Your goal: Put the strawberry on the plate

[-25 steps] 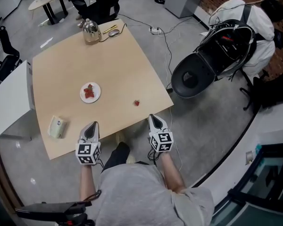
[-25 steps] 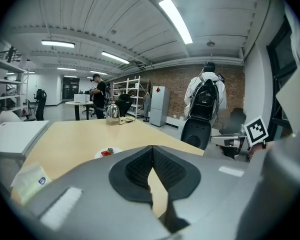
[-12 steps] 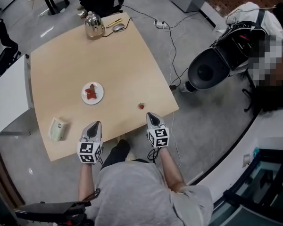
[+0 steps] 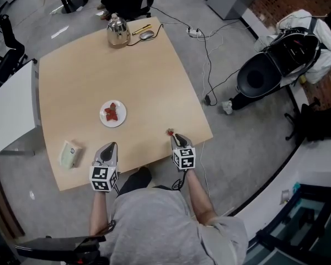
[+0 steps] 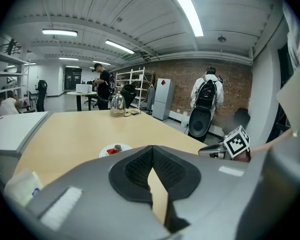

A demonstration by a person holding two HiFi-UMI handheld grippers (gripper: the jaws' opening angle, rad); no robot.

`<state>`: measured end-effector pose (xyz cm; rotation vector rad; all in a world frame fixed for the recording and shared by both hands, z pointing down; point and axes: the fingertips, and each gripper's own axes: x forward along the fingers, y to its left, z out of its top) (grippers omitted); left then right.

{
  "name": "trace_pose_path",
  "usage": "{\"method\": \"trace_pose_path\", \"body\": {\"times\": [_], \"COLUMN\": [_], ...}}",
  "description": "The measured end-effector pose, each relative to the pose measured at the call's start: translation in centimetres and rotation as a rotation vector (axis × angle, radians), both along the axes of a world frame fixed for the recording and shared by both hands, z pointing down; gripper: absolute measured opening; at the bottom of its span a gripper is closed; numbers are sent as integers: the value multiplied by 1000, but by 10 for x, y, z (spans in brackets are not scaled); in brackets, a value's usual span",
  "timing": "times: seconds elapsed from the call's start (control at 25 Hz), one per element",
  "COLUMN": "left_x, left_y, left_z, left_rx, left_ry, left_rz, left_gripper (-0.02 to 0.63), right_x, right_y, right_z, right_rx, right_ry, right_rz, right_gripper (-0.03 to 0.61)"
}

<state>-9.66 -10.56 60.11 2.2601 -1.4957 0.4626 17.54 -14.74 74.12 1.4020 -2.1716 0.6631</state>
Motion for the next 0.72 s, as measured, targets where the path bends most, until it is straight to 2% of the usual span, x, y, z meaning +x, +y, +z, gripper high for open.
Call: {"method": "trace_pose_path", "body": {"times": [0.44, 0.72], "left_x": [-10, -16], "left_y": [-23, -30], "left_z": [2, 6], "left_rx": [-22, -35], "left_ry": [-8, -20], "left_rz": [-20, -27], "left_gripper": [20, 20], "right_x": [-1, -3], "right_y": [-16, -22], "right_z": [40, 55], "right_rx": [-100, -134], "right_ry": [33, 40], "right_rz": [-10, -4], "right_gripper": [190, 199]}}
